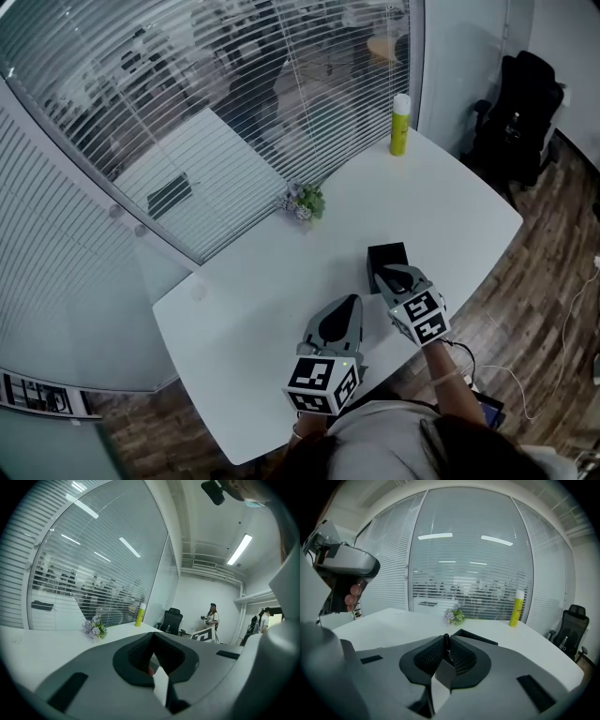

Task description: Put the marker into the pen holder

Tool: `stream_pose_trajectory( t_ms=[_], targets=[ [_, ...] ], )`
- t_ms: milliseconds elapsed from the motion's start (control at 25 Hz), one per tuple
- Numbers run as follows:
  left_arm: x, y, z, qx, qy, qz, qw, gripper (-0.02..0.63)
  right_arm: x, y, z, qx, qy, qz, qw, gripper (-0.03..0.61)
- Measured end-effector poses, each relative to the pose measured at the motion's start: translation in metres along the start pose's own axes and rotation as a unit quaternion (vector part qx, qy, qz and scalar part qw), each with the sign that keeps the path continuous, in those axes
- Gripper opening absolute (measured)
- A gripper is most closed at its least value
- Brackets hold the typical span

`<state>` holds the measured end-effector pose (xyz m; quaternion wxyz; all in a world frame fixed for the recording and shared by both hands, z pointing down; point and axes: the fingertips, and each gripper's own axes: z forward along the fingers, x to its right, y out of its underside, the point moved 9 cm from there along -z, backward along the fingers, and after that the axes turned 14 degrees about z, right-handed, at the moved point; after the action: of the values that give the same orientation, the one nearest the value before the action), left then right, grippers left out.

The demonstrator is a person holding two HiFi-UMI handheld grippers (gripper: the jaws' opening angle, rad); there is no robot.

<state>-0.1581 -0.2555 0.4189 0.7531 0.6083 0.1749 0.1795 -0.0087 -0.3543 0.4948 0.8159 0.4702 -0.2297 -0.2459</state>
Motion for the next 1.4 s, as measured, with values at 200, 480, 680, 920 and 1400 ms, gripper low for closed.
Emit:
stream_pose_trajectory(
  t_ms=[200, 480, 680, 920, 1400],
  targets=[
    [0.0, 0.0, 0.001, -0.001, 0.001, 0.0, 1.0, 0.018, 0.001, 0.002, 0.001, 0.0, -0.001, 0.004, 1.0, 0.06],
    [0.002, 0.008, 0.002, 0.003, 0.0, -0.002, 1.0, 0.018, 0.0, 0.01, 0.006, 0.0, -0.015, -0.001, 1.0, 0.06],
    [0.003, -0.002, -0.003, 0.005, 0.0, -0.002, 1.0, 0.018, -0.002, 0.004, 0.002, -0.003, -0.019, 0.005, 1.0, 0.06],
    [0.005, -0.002, -0.005, 0.006, -0.001, 0.002, 1.0, 0.018, -0.003, 0.005, 0.002, -0.002, -0.027, 0.014, 1.0, 0.064],
    [0.015, -0.007, -0.005, 0.012, -0.003, 0.018, 0.9998, 0.018, -0.005, -0.001, -0.009, 0.012, -0.032, -0.001, 0.999, 0.118]
  ],
)
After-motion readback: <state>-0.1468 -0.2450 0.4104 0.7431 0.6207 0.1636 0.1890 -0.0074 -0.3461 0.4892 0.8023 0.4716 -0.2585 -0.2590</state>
